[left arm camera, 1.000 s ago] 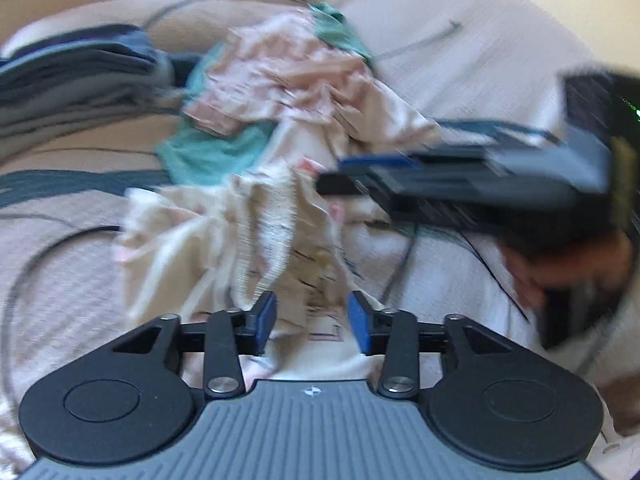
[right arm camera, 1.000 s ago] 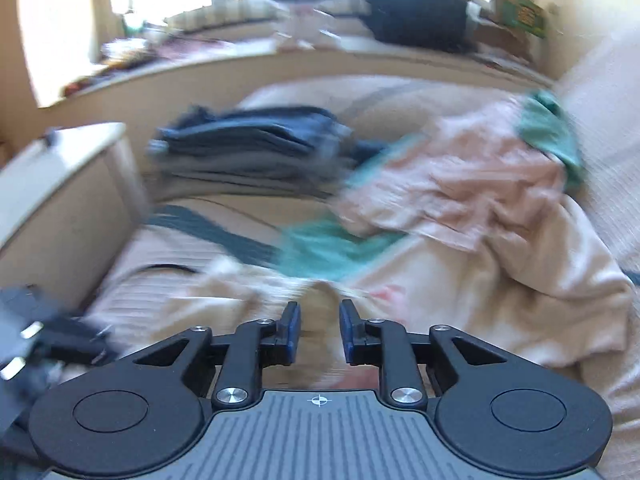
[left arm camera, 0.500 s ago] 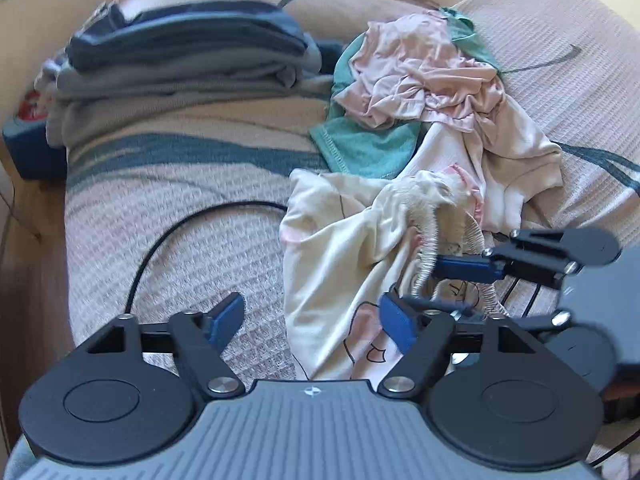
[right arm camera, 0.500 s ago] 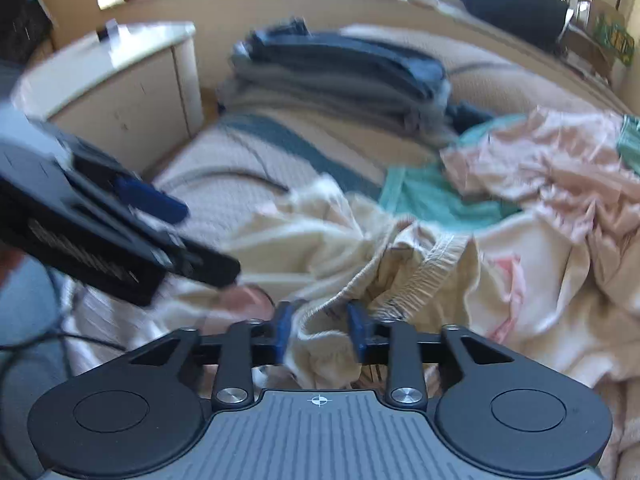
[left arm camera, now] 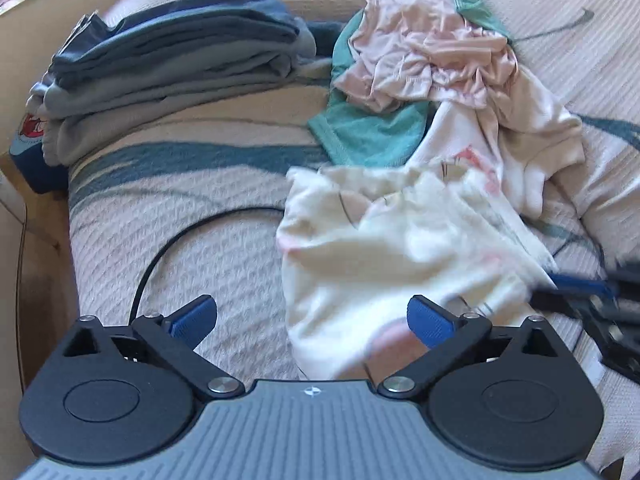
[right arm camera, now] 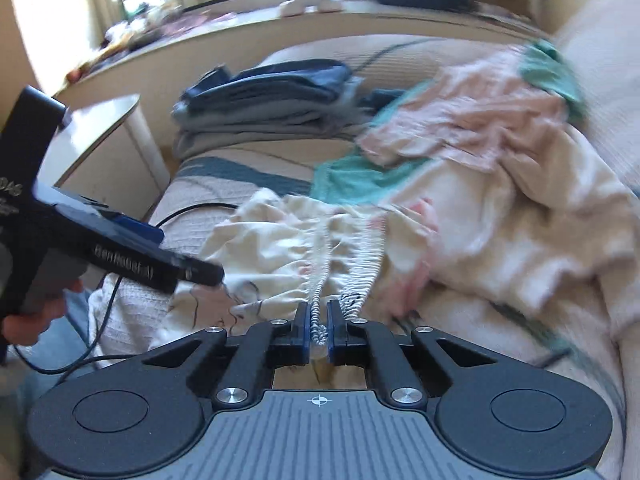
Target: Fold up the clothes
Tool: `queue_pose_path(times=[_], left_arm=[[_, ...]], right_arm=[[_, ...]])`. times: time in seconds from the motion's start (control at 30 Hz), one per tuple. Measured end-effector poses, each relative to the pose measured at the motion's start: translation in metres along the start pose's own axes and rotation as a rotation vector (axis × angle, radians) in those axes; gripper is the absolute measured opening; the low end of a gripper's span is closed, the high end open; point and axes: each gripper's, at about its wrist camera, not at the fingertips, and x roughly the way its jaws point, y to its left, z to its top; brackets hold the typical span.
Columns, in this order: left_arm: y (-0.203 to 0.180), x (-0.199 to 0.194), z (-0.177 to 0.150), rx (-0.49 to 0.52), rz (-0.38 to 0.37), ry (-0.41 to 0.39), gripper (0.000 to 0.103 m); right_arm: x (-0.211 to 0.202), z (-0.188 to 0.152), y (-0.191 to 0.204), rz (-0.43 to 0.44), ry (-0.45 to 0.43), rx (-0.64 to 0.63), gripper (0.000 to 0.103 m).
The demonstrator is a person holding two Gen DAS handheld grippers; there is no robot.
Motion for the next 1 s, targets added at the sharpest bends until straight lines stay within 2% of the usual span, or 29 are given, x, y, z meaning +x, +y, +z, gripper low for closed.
queue_pose_path(times=[0.13, 0.2, 0.33, 0.37, 0.43, 0.57, 0.67, 0.7, 0.73, 0.77, 0.83, 0.97, 1.0], left_arm=[[0.006, 0.001, 0.006, -0.066, -0.05, -0.005, 0.103], [0.009, 0.004, 0.005, -0.096, -0.069, -0.002, 0.103], [0.004, 0.017, 0.002, -0.091, -0.074, 0.029, 0.103], [0.004, 0.019, 0.001, -0.096, -0.078, 0.031, 0.103], [0.005, 0.02, 0.003, -0.108, -0.083, 0.018, 0.103], [0.007, 0.022, 0.018, -0.103, -0.049, -0.033, 0.103], [0.004, 0.035, 0.035, -0.07, -0.006, -0.038, 0.098], [0.002, 0.04, 0.038, -0.057, -0.001, -0.035, 0.091], [-0.001, 0.046, 0.042, -0.042, 0.002, -0.03, 0.084], [-0.002, 0.05, 0.044, -0.034, -0.001, -0.025, 0.08], [-0.006, 0.058, 0.046, -0.026, -0.016, -0.019, 0.069], [-0.018, 0.069, 0.045, 0.009, -0.014, -0.012, 0.066], [-0.021, 0.07, 0.043, 0.021, -0.009, -0.015, 0.058]], right_arm=[[-0.016, -0.016, -0.013, 0.095, 0.053, 0.124, 0.008], [-0.01, -0.024, -0.013, 0.097, 0.088, 0.14, 0.008], [0.015, -0.035, -0.009, 0.079, 0.142, 0.127, 0.011], [0.018, -0.036, -0.007, 0.058, 0.144, 0.112, 0.015], [0.022, -0.036, -0.006, 0.03, 0.152, 0.094, 0.016], [0.002, -0.031, -0.012, 0.088, 0.094, 0.14, 0.027], [-0.014, -0.031, -0.011, 0.149, 0.061, 0.161, 0.047], [-0.014, -0.033, -0.009, 0.175, 0.067, 0.17, 0.051], [-0.014, -0.036, -0.008, 0.199, 0.073, 0.179, 0.053], [-0.011, -0.04, -0.007, 0.209, 0.088, 0.191, 0.054], [-0.002, -0.047, -0.006, 0.204, 0.124, 0.219, 0.054], [0.013, -0.052, -0.005, 0.168, 0.167, 0.266, 0.055], [0.016, -0.051, -0.005, 0.162, 0.173, 0.276, 0.059]])
